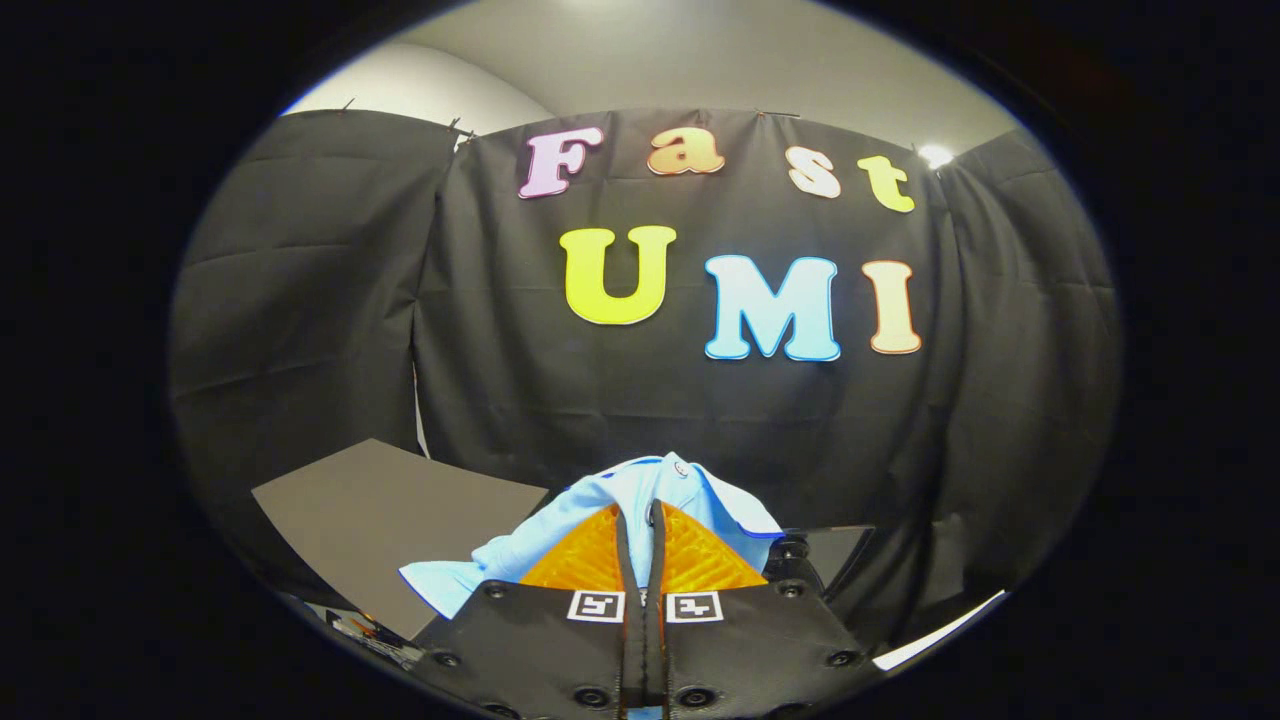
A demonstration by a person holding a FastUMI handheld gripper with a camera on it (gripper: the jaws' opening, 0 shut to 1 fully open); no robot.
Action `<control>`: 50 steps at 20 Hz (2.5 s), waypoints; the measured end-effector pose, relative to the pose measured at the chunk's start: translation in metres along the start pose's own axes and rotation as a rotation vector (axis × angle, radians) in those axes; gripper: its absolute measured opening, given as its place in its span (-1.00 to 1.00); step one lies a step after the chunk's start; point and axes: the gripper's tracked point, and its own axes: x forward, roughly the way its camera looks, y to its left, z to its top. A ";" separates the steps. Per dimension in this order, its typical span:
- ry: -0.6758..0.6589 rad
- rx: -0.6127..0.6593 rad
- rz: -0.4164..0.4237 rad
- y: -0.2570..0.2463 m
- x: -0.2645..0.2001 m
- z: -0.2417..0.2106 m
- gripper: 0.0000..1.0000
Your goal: Put the clothes into the washing machine and then close the washing machine lid.
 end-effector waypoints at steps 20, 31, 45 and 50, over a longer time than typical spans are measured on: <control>0.165 0.077 -0.098 -0.064 0.015 -0.113 -0.97; 0.334 0.078 -0.087 -0.056 0.032 -0.212 -0.97; 0.540 0.061 -0.092 -0.051 0.026 -0.282 -0.51; 0.529 0.040 -0.142 -0.057 0.025 -0.275 0.93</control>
